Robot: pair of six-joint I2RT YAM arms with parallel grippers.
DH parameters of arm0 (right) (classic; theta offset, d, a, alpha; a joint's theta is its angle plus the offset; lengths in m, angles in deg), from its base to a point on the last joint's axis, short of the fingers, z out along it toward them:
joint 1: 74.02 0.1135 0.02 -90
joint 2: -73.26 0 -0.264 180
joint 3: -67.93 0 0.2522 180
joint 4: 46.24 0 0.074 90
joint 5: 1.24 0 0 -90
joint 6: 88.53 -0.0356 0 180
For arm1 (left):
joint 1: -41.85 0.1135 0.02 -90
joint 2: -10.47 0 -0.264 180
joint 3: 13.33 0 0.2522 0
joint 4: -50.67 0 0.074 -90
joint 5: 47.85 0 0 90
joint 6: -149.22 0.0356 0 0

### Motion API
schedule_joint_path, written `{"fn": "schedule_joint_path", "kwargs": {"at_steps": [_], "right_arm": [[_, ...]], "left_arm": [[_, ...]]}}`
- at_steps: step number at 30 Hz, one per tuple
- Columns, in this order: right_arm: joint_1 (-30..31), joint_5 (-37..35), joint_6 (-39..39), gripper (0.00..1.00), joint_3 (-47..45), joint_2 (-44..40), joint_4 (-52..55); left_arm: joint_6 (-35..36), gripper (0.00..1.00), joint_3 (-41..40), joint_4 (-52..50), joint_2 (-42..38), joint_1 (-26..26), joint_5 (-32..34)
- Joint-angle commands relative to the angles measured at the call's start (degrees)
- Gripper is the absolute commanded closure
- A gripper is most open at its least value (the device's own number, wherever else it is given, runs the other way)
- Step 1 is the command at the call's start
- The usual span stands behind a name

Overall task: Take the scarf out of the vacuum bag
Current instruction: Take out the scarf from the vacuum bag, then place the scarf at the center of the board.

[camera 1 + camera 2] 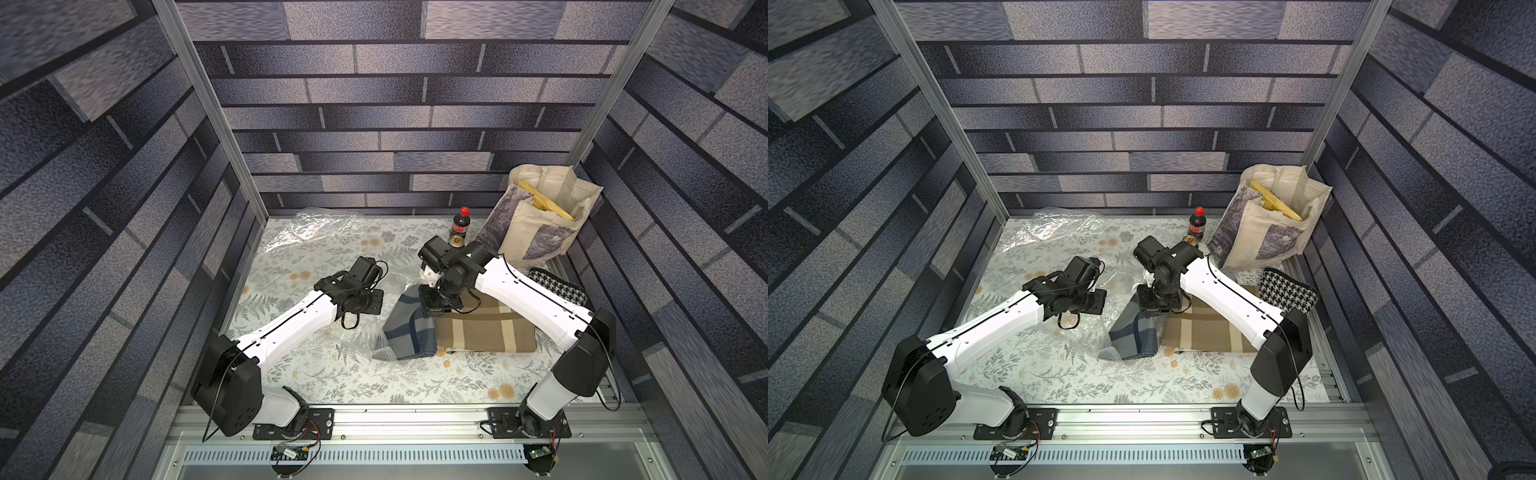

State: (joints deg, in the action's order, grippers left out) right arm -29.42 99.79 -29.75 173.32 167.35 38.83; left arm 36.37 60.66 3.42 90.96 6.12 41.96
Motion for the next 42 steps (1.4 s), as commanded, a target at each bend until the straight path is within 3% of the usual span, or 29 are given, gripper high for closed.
{"fn": "schedule_joint_path", "kwargs": {"at_steps": [1, 8, 15, 22, 33, 42], "right_arm": [[-0.3, -2.3, 1.7, 1.0, -0.6, -2.0, 5.2], [-1.3, -6.6, 3.7, 1.0, -3.4, -2.7, 9.4], [-6.5, -12.2, 7.6, 1.0, -9.5, -6.1, 11.8], [-9.9, -19.6, 11.2, 1.0, -9.6, -7.3, 15.5], [-17.8, -22.9, 10.7, 1.0, -11.3, -10.2, 16.1], [-25.8, -24.3, 8.1, 1.0, -13.8, -12.4, 15.2]], "left_arm": [[-1.1, 1.0, 1.7, 0.8, 1.1, -0.4, -0.5], [-0.5, 1.0, 2.5, 0.4, 1.3, -0.3, 0.2], [0.4, 1.0, 2.4, -0.5, -0.3, 0.8, 0.5], [0.6, 1.0, 2.0, -1.0, -0.5, 3.1, 0.2], [0.1, 1.0, 1.1, -2.8, -3.3, 7.7, 1.7], [0.0, 1.0, 0.8, -3.2, -3.7, 8.6, 1.8]]}}
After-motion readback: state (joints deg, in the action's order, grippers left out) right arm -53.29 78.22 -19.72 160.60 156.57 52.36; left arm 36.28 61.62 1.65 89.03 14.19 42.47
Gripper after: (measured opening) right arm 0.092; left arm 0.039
